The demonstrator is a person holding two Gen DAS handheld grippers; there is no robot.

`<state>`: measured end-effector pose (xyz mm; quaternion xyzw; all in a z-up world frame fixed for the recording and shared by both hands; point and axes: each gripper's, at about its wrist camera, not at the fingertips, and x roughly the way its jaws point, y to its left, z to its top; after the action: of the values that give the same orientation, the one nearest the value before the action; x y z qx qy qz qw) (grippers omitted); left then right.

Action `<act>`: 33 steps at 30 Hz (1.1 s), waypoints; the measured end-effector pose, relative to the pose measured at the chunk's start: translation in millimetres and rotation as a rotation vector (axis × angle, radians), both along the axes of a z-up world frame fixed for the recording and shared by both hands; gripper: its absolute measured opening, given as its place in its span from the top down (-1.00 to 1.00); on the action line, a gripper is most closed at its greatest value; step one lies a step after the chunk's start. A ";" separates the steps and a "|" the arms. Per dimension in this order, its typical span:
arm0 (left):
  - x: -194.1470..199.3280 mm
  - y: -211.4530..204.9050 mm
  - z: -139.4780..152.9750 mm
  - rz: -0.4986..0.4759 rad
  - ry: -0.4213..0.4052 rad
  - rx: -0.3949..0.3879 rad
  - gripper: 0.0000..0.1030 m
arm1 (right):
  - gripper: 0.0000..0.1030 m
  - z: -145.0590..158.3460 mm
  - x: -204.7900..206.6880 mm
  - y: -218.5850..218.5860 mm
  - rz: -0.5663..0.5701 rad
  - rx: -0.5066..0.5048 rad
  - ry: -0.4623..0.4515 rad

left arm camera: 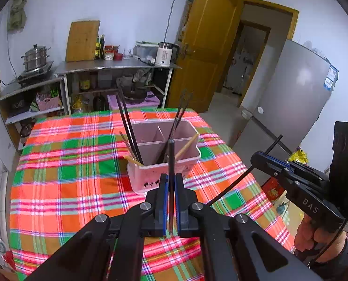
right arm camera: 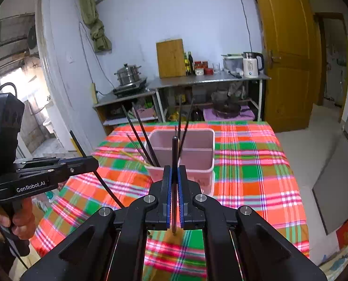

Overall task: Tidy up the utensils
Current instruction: 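Lift both held black chopsticks up over the pink basket, then lower the black chopsticks into the basket and open both grippers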

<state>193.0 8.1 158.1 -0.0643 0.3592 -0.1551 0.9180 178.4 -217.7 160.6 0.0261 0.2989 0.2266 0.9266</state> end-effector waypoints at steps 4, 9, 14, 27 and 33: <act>4.2 5.0 21.2 0.010 -0.039 -0.005 0.91 | 0.92 14.8 6.8 5.6 0.001 0.024 -0.039; 15.8 8.4 48.3 0.023 -0.085 -0.004 0.91 | 0.92 31.8 18.8 11.9 -0.007 0.057 -0.080; 32.2 12.6 72.2 0.038 -0.118 -0.010 0.91 | 0.92 48.2 33.3 17.4 -0.012 0.076 -0.116; 82.1 13.2 75.4 0.048 -0.142 -0.026 0.91 | 0.92 46.4 71.0 30.5 -0.027 0.084 -0.135; 102.0 9.7 39.6 0.044 -0.101 -0.021 0.91 | 0.92 23.5 87.3 36.9 -0.033 0.052 -0.106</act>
<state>295.1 17.8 197.7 -0.0738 0.3094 -0.1415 0.9375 265.7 -180.8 184.1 0.0430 0.2428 0.2202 0.9438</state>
